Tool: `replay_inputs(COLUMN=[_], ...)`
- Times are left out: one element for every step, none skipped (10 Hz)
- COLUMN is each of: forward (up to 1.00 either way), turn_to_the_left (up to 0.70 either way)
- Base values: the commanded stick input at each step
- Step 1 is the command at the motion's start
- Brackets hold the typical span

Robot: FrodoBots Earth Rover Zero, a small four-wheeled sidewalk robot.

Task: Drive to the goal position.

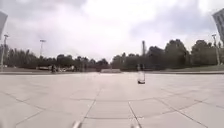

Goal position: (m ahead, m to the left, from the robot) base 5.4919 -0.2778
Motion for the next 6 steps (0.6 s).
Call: replay_inputs(forward=[0.7, 0.7, 0.7, 0.7, 0.7, 0.7], turn_to_the_left=[0.0, 0.0, 0.0, 0.0, 0.0, 0.0])
